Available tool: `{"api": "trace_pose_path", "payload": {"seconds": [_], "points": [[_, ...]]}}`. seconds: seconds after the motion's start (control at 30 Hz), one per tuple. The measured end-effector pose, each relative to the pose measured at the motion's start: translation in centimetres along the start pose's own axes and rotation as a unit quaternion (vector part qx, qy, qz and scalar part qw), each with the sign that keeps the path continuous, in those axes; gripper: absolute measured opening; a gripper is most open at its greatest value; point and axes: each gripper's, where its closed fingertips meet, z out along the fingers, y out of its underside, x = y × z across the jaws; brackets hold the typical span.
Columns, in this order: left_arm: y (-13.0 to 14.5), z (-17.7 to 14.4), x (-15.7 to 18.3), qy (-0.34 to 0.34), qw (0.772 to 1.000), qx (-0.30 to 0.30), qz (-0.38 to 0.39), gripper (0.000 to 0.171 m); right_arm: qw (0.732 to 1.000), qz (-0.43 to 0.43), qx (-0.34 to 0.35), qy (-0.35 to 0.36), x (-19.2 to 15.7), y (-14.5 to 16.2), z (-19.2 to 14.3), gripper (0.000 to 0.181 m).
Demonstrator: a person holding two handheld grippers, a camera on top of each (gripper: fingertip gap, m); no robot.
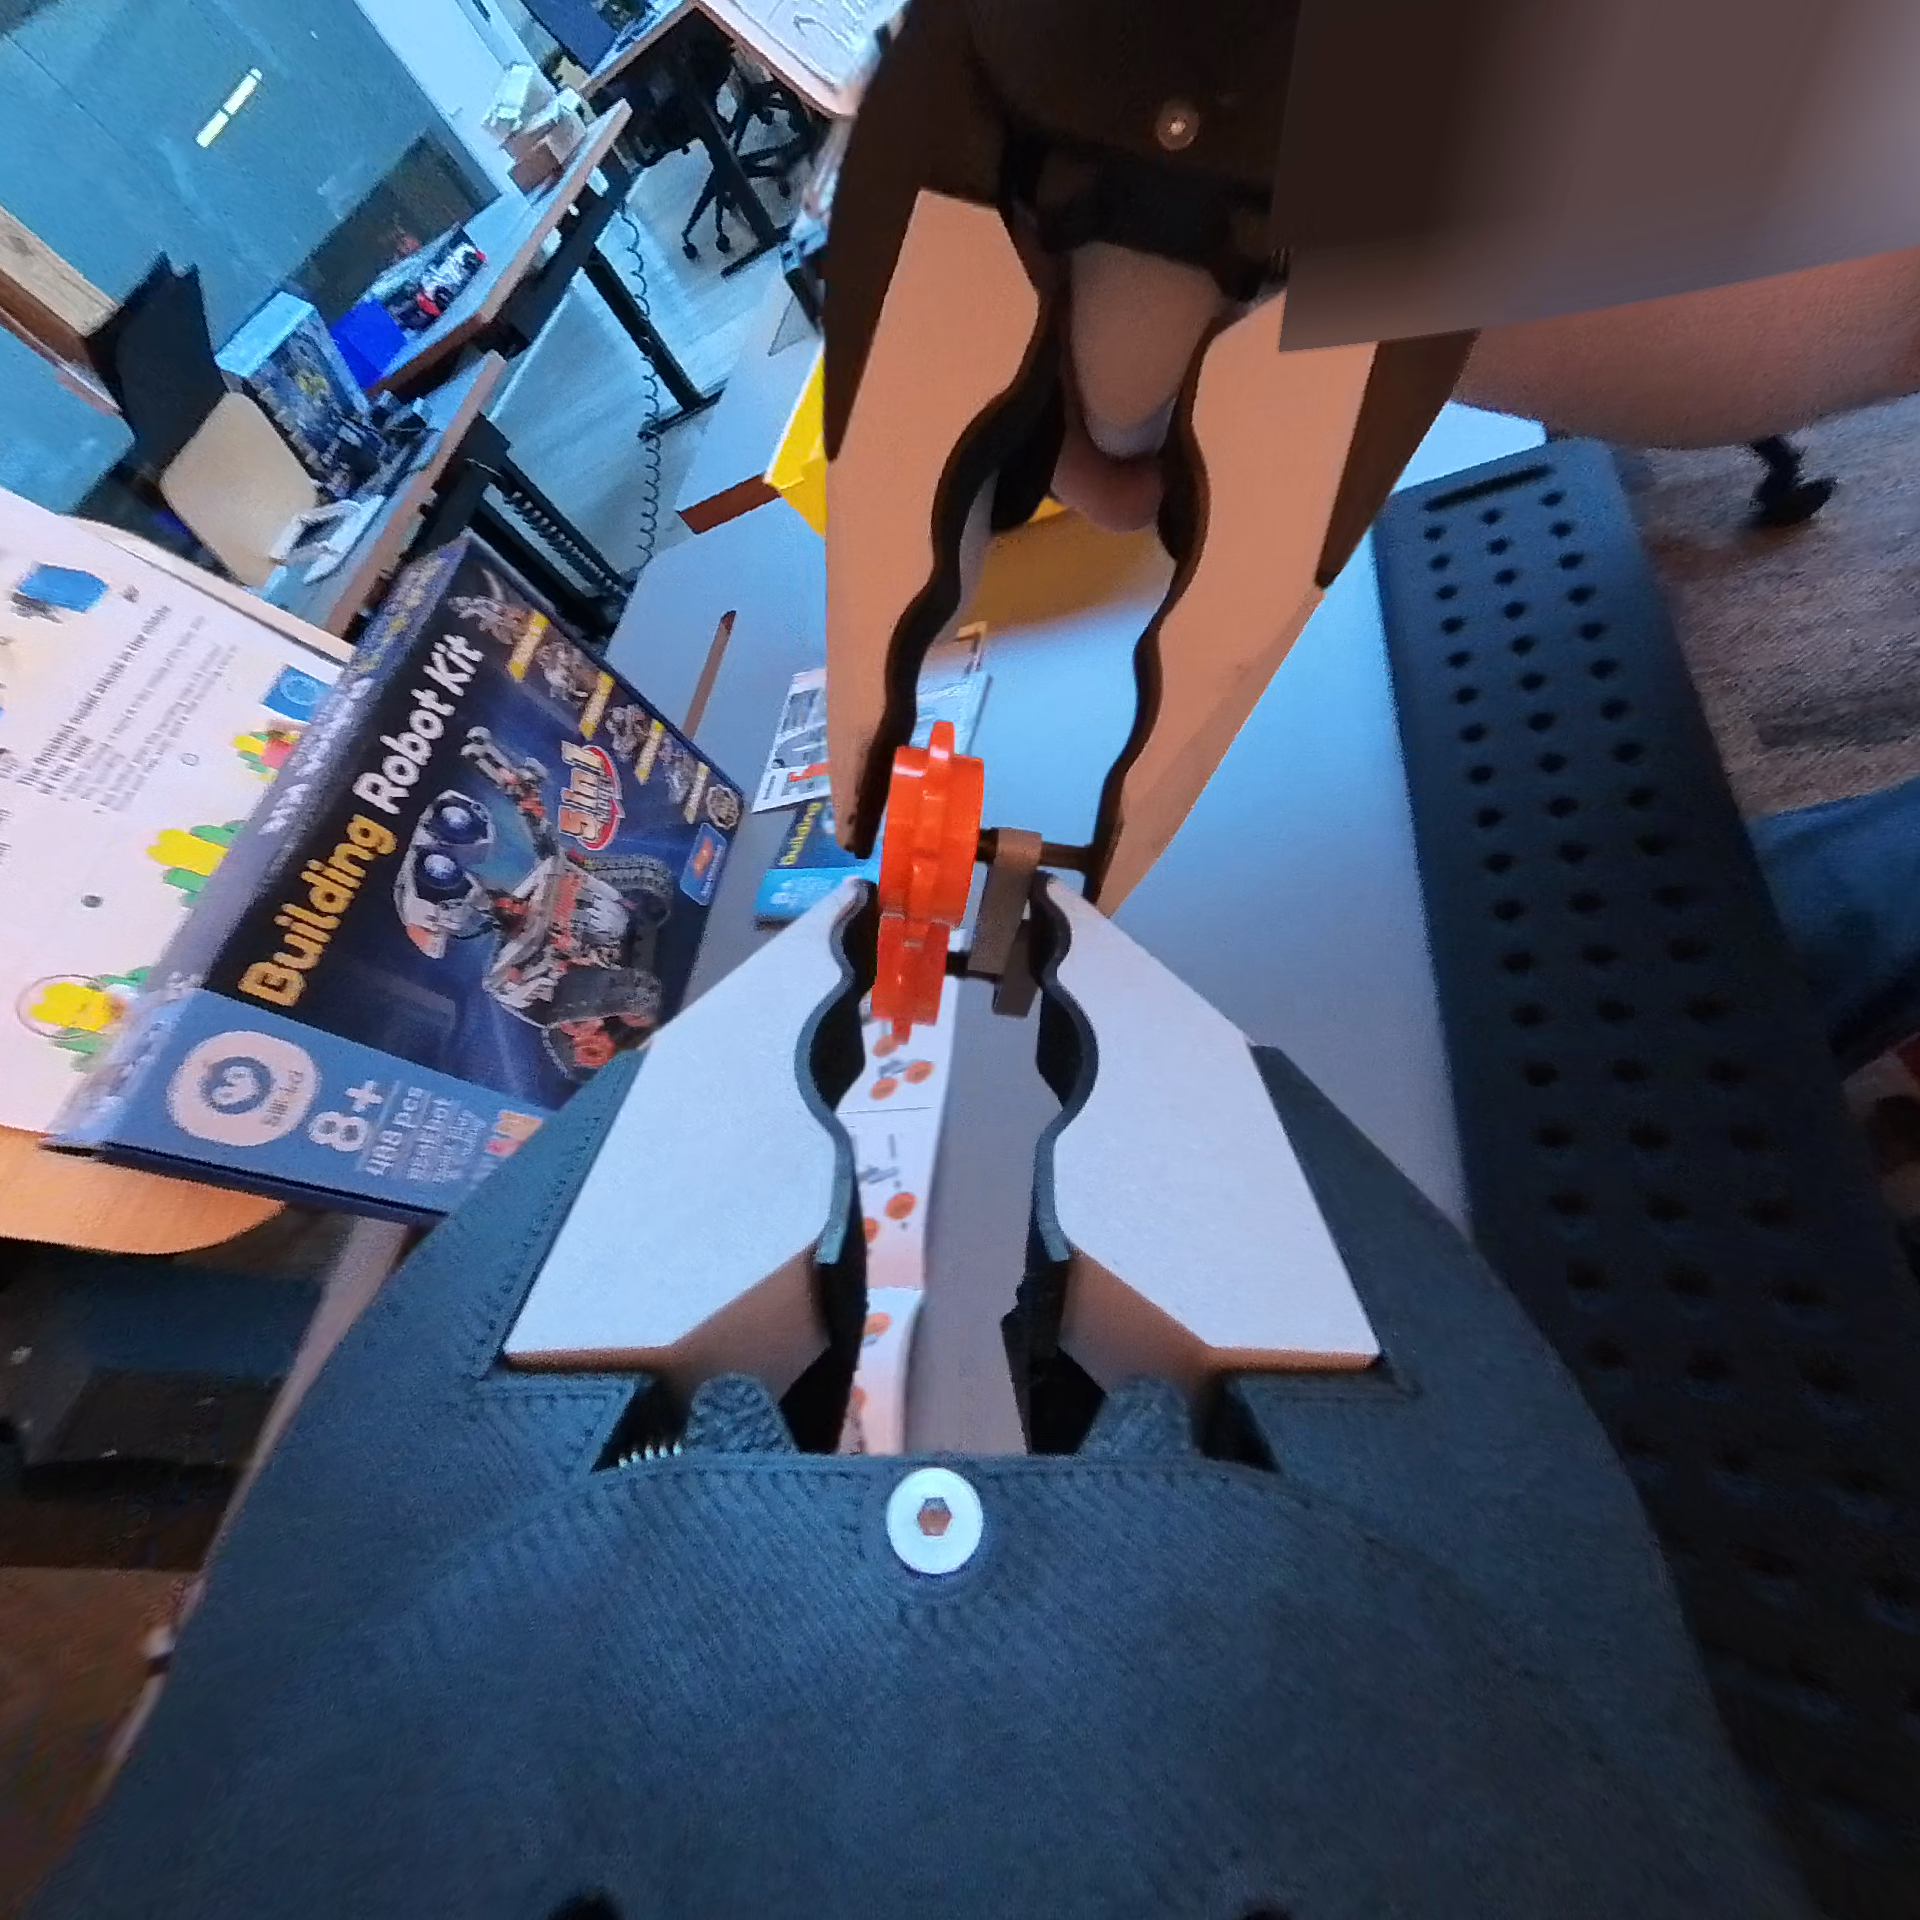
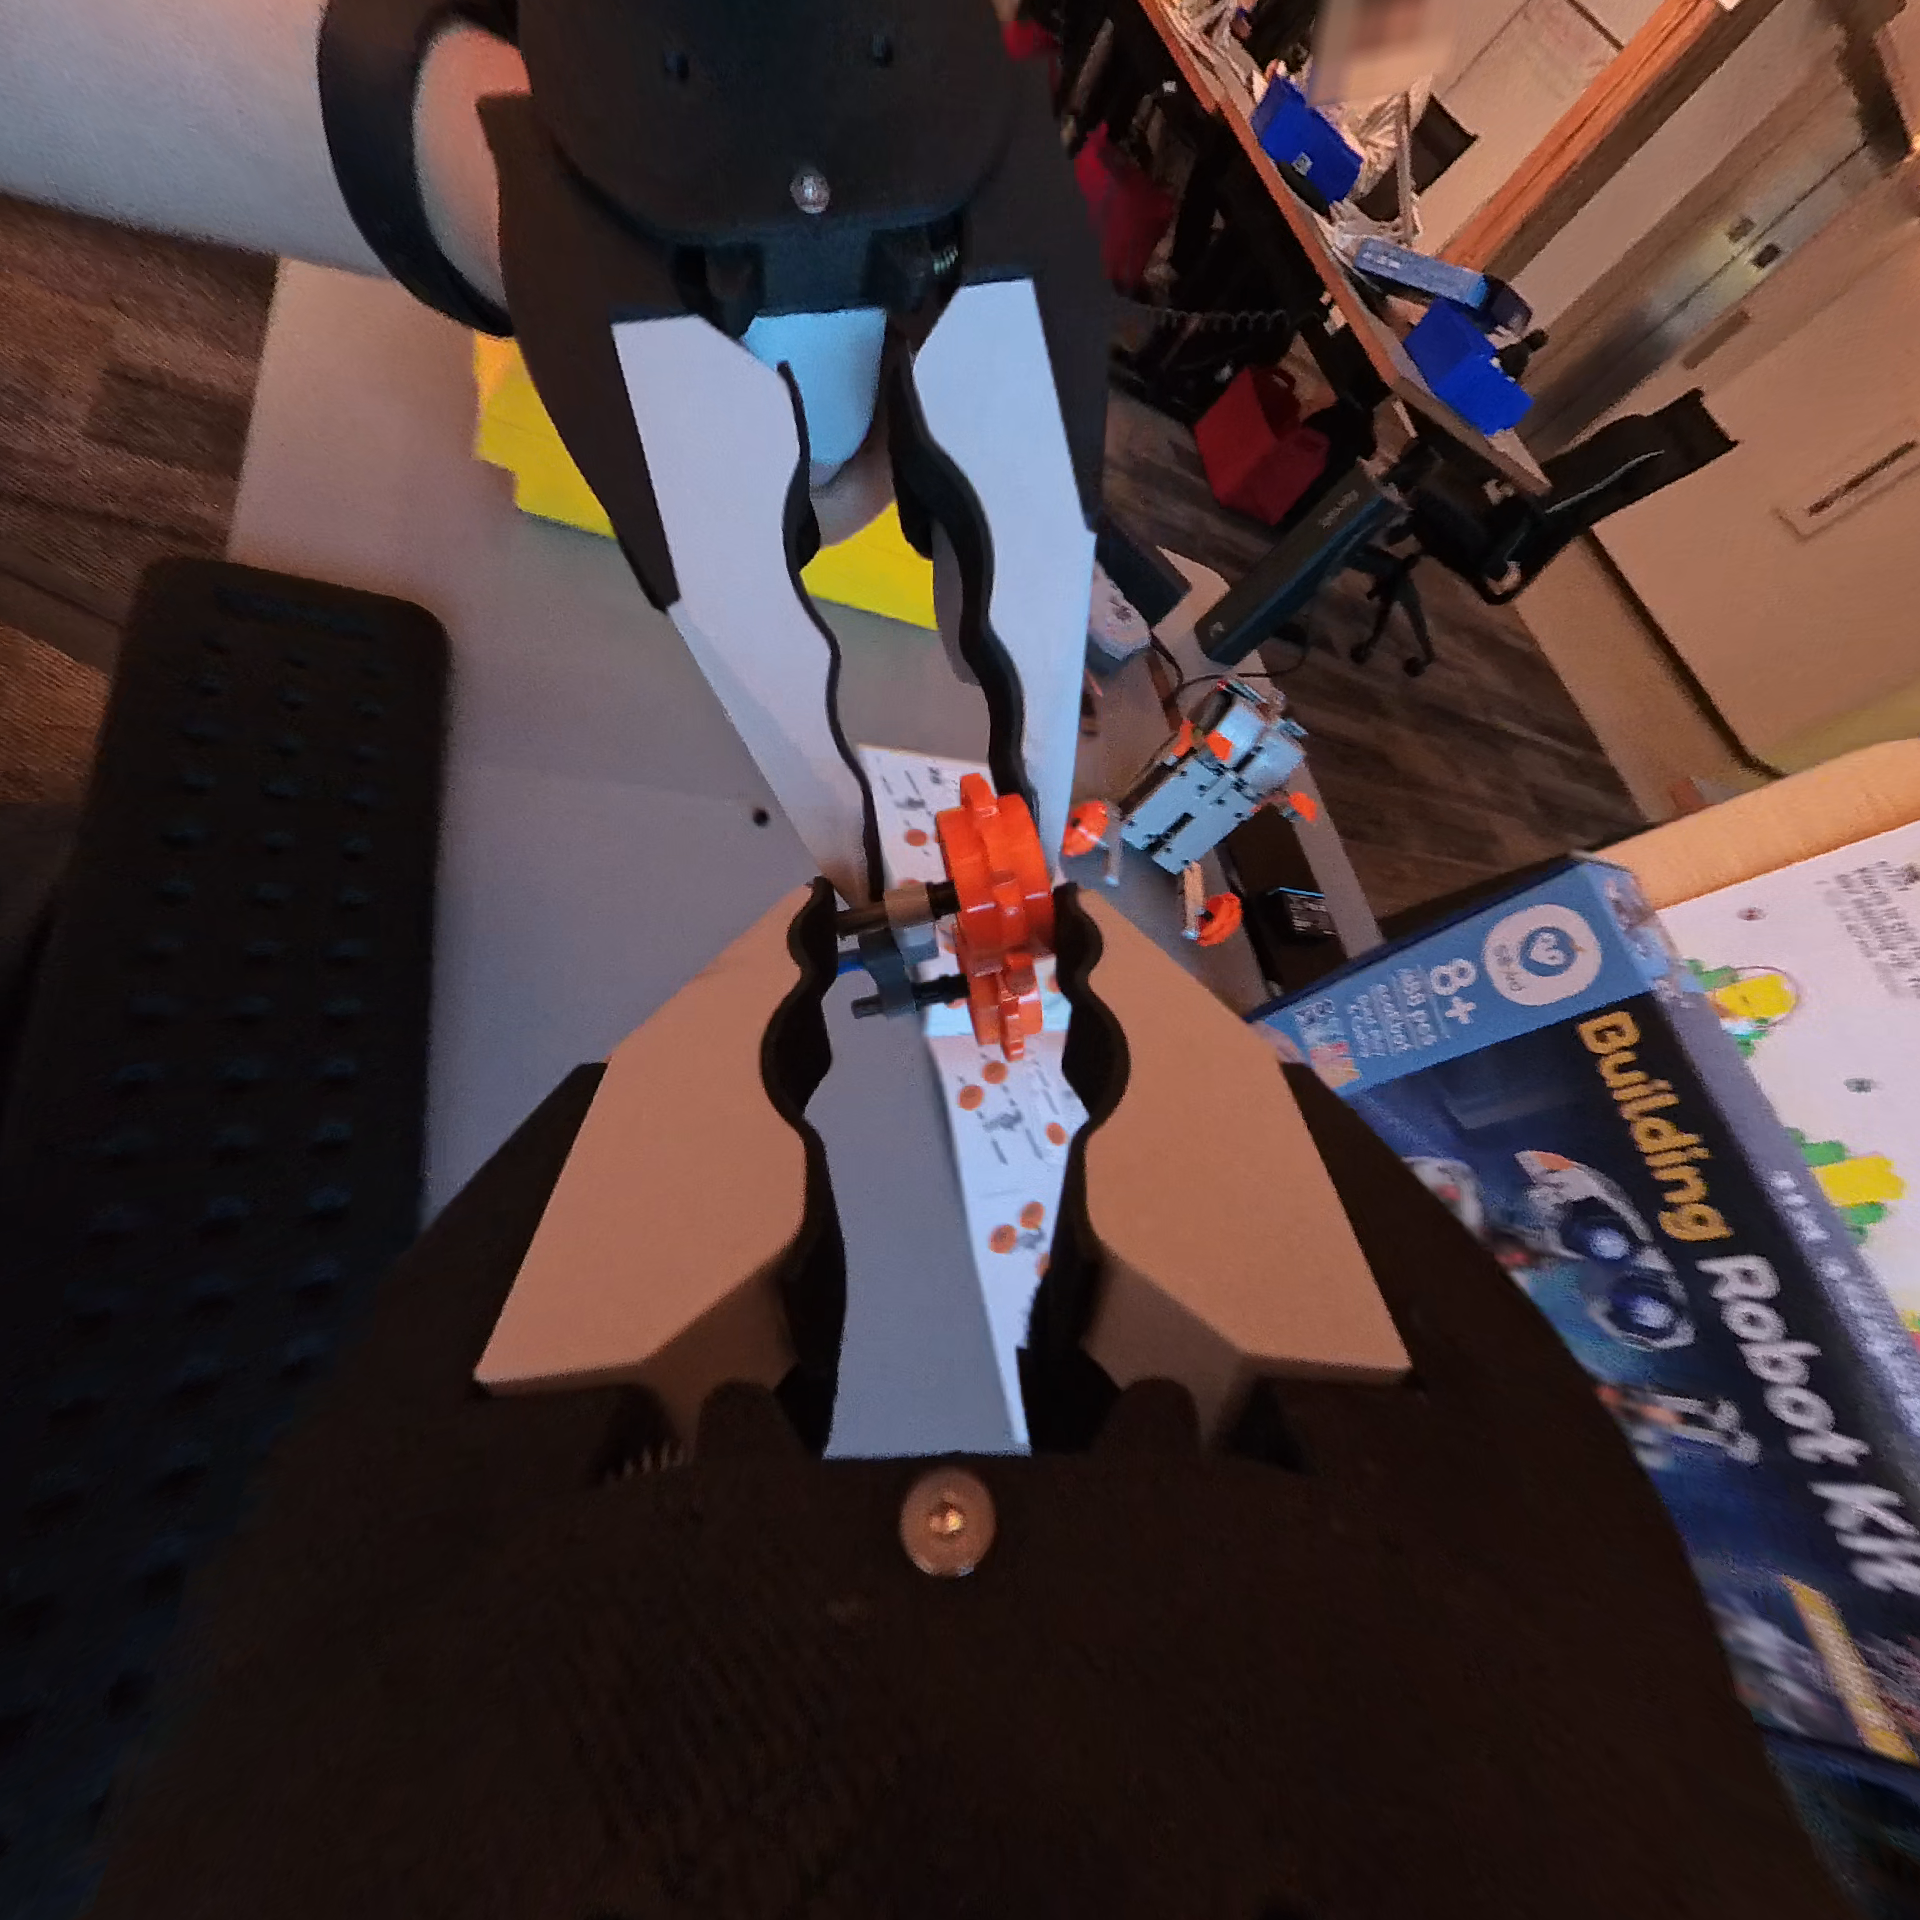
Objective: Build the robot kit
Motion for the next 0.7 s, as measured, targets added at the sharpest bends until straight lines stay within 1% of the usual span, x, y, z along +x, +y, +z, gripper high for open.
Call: {"api": "trace_pose_path", "payload": {"seconds": [0.1, 0.17, 0.23, 0.3, 0.33, 0.4, 0.43, 0.47, 0.53, 0.67, 0.7], "points": [[-0.5, -0.1, 0.7, 0.042, 0.997, 0.015, -0.069, 0.026, 0.992, 0.096, 0.057, -0.062, -0.6, -0.1, -0.5, 0.041], [-0.8, -0.3, 1.2, 0.074, 0.989, 0.031, -0.127, 0.027, 0.975, 0.166, 0.108, -0.103, -0.9, -0.2, -0.9, 0.041], [-0.6, -0.4, 1.4, 0.089, 0.979, 0.046, -0.178, 0.029, 0.954, 0.226, 0.151, -0.125, -0.8, 0.1, -1.0, 0.041], [0.5, -0.2, 1.8, 0.094, 0.968, 0.044, -0.227, 0.045, 0.928, 0.288, 0.191, -0.142, -0.5, 0.7, -1.0, 0.041], [1.3, 0.1, 2.1, 0.092, 0.963, 0.037, -0.251, 0.05, 0.907, 0.326, 0.212, -0.159, -0.4, 1.0, -1.0, 0.041], [2.8, 0.9, 2.7, 0.076, 0.952, 0.033, -0.295, 0.051, 0.864, 0.389, 0.253, -0.193, -0.4, 1.6, -0.9, 0.04], [3.2, 1.4, 3.0, 0.068, 0.946, 0.04, -0.313, 0.048, 0.85, 0.406, 0.27, -0.2, -0.3, 1.9, -0.9, 0.04], [3.2, 1.7, 3.2, 0.062, 0.942, 0.055, -0.326, 0.047, 0.842, 0.406, 0.288, -0.207, -0.5, 2.1, -1.0, 0.04], [3.3, 2.6, 3.7, 0.043, 0.938, 0.076, -0.336, 0.042, 0.843, 0.38, 0.32, -0.209, -1.0, 1.9, -1.4, 0.041], [2.2, 4.0, 4.9, 0.029, 0.946, 0.106, -0.306, 0.039, 0.867, 0.333, 0.32, -0.189, -1.9, 1.9, -1.4, 0.04], [1.9, 4.2, 5.0, 0.024, 0.95, 0.105, -0.293, 0.038, 0.873, 0.322, 0.318, -0.184, -2.0, 1.8, -1.5, 0.04]]}}
